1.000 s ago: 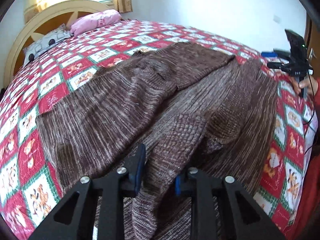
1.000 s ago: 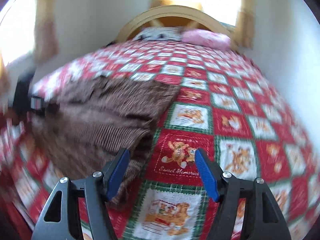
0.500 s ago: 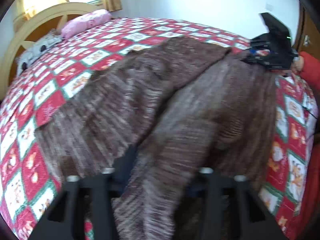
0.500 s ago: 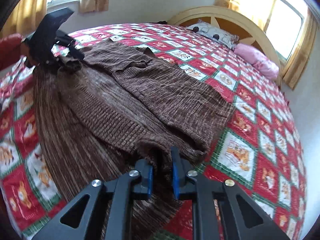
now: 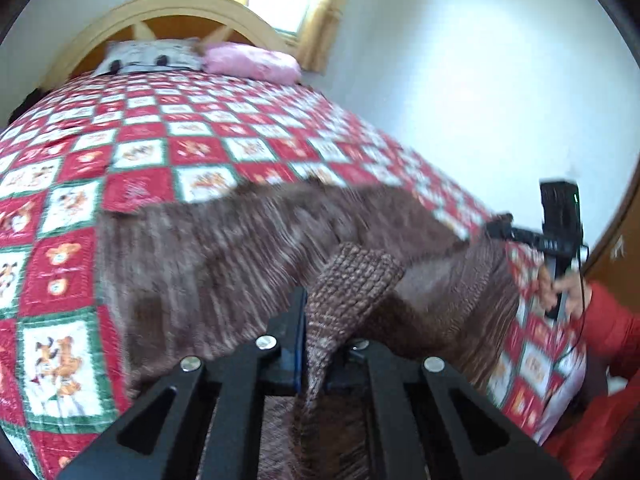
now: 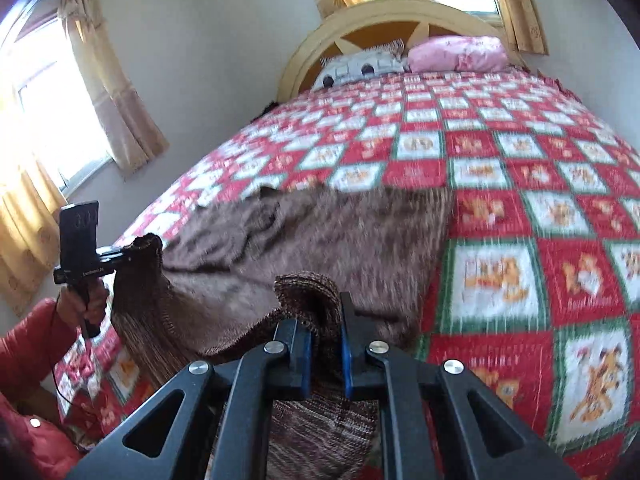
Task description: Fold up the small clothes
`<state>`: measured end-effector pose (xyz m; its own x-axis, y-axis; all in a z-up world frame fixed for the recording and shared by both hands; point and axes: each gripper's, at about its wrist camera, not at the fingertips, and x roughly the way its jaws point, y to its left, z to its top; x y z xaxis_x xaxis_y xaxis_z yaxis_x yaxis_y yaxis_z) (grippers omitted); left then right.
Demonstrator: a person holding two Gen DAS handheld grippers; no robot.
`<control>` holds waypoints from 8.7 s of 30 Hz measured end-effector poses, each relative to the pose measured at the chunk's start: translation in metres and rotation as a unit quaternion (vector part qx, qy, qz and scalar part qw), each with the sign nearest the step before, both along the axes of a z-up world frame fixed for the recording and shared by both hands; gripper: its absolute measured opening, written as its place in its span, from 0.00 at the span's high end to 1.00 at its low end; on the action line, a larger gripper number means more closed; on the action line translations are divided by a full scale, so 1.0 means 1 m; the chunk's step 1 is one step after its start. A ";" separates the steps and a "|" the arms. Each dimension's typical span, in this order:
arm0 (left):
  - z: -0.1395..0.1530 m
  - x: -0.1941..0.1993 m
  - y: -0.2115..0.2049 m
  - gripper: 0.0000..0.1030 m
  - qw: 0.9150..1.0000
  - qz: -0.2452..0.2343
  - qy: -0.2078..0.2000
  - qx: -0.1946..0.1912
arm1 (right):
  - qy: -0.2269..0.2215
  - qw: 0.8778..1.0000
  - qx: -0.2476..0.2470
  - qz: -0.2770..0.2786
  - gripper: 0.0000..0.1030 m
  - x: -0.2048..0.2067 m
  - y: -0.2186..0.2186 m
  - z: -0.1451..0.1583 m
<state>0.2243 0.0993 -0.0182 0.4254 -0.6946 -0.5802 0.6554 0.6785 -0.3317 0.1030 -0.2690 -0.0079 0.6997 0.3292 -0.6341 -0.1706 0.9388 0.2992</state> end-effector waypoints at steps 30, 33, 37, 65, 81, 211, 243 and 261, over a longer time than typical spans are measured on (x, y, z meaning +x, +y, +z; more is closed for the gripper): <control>-0.047 0.141 0.048 0.81 0.957 0.266 0.111 -0.008 | 0.072 0.984 -0.023 -0.159 0.35 0.184 -0.054 -0.062; -0.027 0.122 0.063 0.53 0.958 0.276 0.081 0.013 | -0.001 0.973 0.003 -0.233 0.35 0.151 -0.074 -0.033; -0.012 0.082 0.070 0.35 0.960 0.275 0.049 0.033 | -0.034 0.967 -0.047 -0.249 0.40 0.110 -0.061 -0.002; -0.065 -0.014 0.052 0.24 0.955 0.285 0.073 -0.036 | 0.017 0.988 -0.049 -0.143 0.48 0.016 -0.008 -0.039; -0.063 -0.013 0.027 0.19 0.955 0.288 0.053 0.053 | 0.041 0.989 -0.083 -0.116 0.83 0.007 0.012 -0.058; -0.032 -0.005 0.018 0.37 0.949 0.302 0.059 -0.072 | 0.080 0.990 0.114 -0.034 0.26 0.166 0.135 -0.077; -0.031 -0.044 -0.143 0.32 0.994 0.105 0.031 0.019 | 0.062 0.992 -0.097 -0.048 0.86 0.142 -0.029 -0.057; -0.053 -0.049 -0.112 0.24 0.985 0.128 0.095 -0.063 | 0.051 0.995 0.055 -0.059 0.45 -0.001 -0.007 -0.034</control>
<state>0.1755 -0.0127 -0.0711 0.4873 -0.6511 -0.5819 0.3865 0.7584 -0.5249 0.1024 -0.2759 -0.0416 0.6721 0.3193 -0.6681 -0.0241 0.9112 0.4113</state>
